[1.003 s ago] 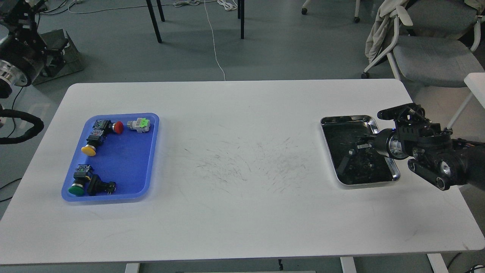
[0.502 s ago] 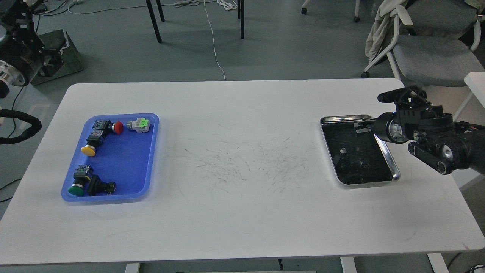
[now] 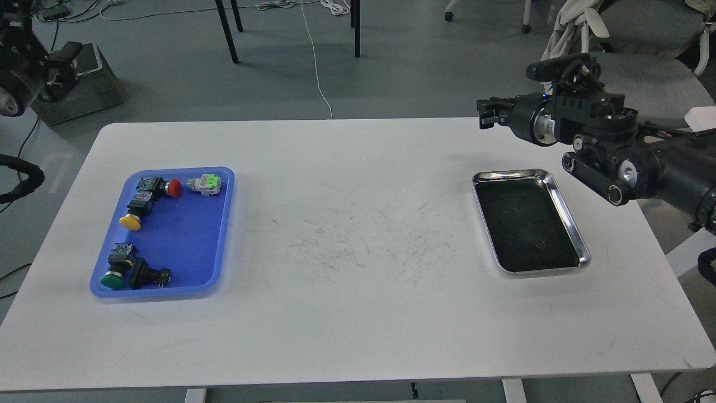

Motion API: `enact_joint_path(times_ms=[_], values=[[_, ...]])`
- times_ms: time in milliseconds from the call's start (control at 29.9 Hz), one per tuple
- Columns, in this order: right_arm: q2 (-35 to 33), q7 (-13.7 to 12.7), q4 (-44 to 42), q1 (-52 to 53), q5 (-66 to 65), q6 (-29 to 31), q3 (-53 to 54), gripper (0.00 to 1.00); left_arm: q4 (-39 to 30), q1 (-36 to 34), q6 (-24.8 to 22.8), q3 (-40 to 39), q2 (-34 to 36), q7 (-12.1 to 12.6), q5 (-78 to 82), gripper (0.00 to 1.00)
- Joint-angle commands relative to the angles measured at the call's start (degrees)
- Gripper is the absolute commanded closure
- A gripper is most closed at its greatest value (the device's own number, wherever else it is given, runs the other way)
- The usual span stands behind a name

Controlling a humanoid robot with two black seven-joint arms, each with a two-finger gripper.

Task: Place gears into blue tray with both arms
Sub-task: 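Lift the black part with the right gripper toward the table centre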

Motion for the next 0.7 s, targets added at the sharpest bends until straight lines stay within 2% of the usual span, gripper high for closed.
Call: enact_joint_path(times_ms=[0,301,401,535,669], values=[[4.65,0.11,-0.37,0.41,-0.09,-2.58,-0.15,0.99,-0.95,-0.01,-0.09,0.06,1.75,0.07,-0.01,0.01],[12.47,1.25,0.33,3.49,-0.35,-3.73,-0.76,0.99,-3.32,-0.01,-0.18,0.06,5.01,0.07,-0.01,0.01],[15.64,2.56,0.50,4.10,-0.79,-4.17,-4.35,0.99,-4.37,-0.01,-0.09,0.06,5.71,0.07,-0.01,0.01],[15.64,3.97,0.94,3.76,-0.88,-6.09,-8.75,0.99,-5.17,-0.01,-0.09,0.14,7.21,0.07,-0.10,0.01],[15.64,7.04,2.17,3.05,-1.23,-10.13,-14.19,0.99,-5.26,-0.01,-0.17,0.06,7.56,0.07,-0.10,0.01]])
